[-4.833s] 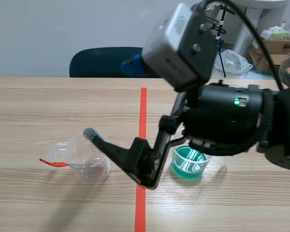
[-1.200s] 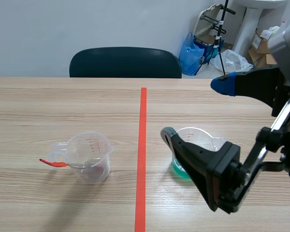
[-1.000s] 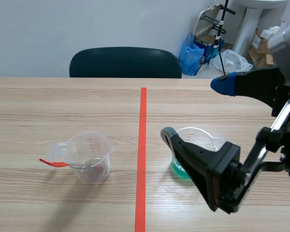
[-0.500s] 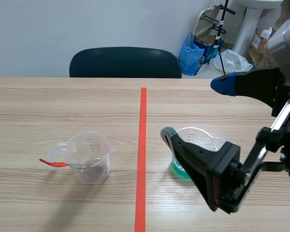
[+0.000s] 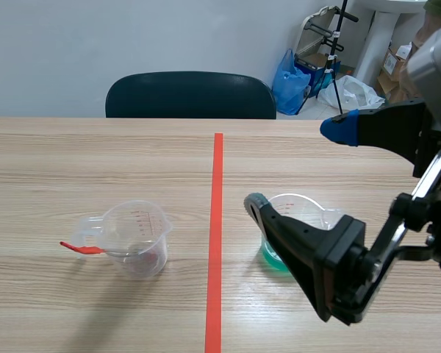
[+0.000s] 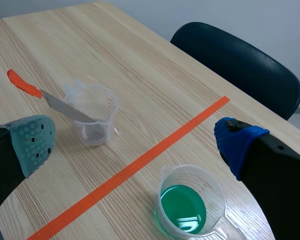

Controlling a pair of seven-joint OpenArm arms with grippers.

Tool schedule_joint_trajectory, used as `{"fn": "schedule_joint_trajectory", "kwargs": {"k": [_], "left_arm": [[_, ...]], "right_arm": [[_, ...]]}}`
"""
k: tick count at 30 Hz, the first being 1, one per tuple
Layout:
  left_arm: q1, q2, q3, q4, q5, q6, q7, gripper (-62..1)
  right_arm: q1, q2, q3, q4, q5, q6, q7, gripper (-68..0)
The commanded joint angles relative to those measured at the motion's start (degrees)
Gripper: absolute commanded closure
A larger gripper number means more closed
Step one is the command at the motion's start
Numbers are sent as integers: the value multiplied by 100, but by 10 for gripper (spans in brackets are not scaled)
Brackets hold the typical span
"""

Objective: Do the redox reaction experiment

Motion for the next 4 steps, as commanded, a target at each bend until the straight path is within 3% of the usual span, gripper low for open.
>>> {"fn": "schedule_joint_trajectory", "kwargs": {"k": [1,4], "left_arm": [[-17,28,-57,109,-35,9,-76,-623],[-17,28,-57,109,-35,9,-76,-623]], "right_arm": [[81,11,2,79,63,2,72,-679],[81,11,2,79,63,2,72,-679]]}}
